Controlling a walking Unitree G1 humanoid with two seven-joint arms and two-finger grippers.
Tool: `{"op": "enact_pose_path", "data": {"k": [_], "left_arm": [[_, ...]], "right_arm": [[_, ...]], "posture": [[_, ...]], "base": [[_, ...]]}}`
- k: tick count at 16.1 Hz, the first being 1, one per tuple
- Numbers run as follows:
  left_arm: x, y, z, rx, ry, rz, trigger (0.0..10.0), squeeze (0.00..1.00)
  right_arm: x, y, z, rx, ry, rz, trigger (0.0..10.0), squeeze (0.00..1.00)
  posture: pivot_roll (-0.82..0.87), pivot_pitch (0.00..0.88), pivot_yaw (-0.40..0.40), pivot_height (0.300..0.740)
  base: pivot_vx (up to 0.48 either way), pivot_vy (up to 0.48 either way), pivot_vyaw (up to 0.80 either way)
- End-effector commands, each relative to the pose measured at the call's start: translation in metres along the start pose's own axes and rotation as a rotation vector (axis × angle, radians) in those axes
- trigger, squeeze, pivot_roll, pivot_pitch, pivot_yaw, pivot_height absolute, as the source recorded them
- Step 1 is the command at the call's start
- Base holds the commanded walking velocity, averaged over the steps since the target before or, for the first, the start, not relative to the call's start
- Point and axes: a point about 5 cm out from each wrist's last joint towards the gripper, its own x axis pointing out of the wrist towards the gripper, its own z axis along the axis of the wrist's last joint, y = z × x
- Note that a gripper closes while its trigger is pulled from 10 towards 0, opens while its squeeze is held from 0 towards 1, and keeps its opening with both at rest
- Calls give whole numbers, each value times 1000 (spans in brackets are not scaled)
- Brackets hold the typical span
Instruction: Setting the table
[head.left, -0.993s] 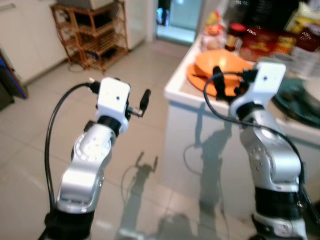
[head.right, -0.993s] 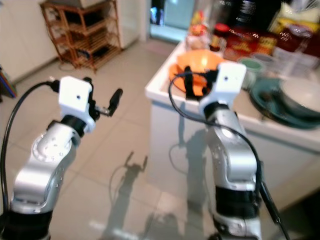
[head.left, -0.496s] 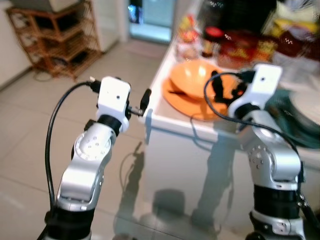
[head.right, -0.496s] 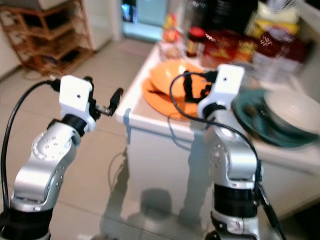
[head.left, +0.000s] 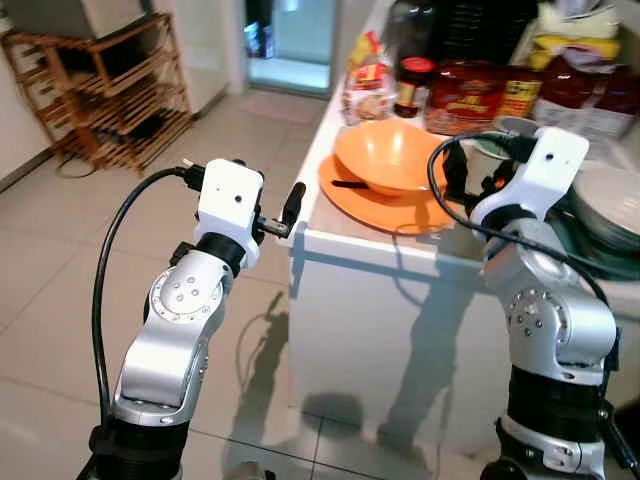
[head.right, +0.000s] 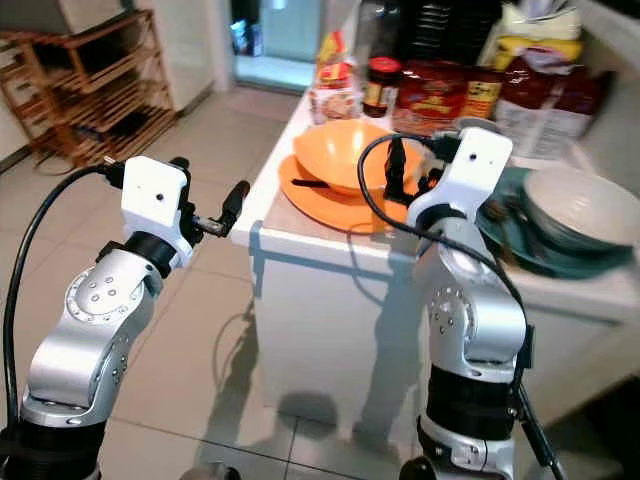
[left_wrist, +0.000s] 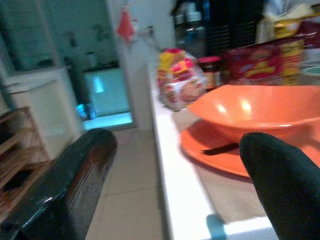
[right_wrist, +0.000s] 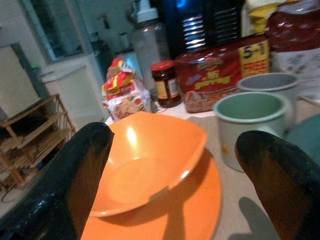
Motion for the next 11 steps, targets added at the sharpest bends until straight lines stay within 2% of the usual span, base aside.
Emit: {"op": "enact_pose_path", "data": {"k": [1, 3, 4, 5, 6, 9, 11], "left_arm": [[-3, -6, 3, -8, -11, -59, 10000, 0], [-8, -21, 8, -5, -44, -221, 10000, 0], [-12, -31, 10, -7, -51, -317, 10000, 0], [-14, -37, 12, -4, -54, -370, 10000, 0], [-15, -40, 13, 2, -54, -393, 10000, 0], [-13, -36, 14, 15, -58, -365, 10000, 0], [-13, -31, 13, 33, -47, -320, 10000, 0]], "right_arm": [[4, -8, 5, 23, 7, -49, 10000, 1000], [15, -15, 8, 53, 24, -97, 10000, 1000], [23, -17, 9, 81, 44, -108, 10000, 588], [30, -17, 9, 103, 68, -105, 10000, 0], [41, -13, 6, 134, 111, -73, 10000, 0], [61, -6, 2, 196, 192, -24, 10000, 0], [64, -4, 6, 195, 179, -23, 10000, 0]], "posture": [[58, 2, -53, 740], [60, 5, -64, 740], [64, 5, -70, 740], [69, 7, -76, 740], [73, 5, -81, 740], [89, 6, -96, 740], [90, 4, -98, 740]], "base": [[0, 0, 0], [0, 0, 0], [0, 0, 0], [0, 0, 0], [0, 0, 0], [0, 0, 0], [0, 0, 0]]}}
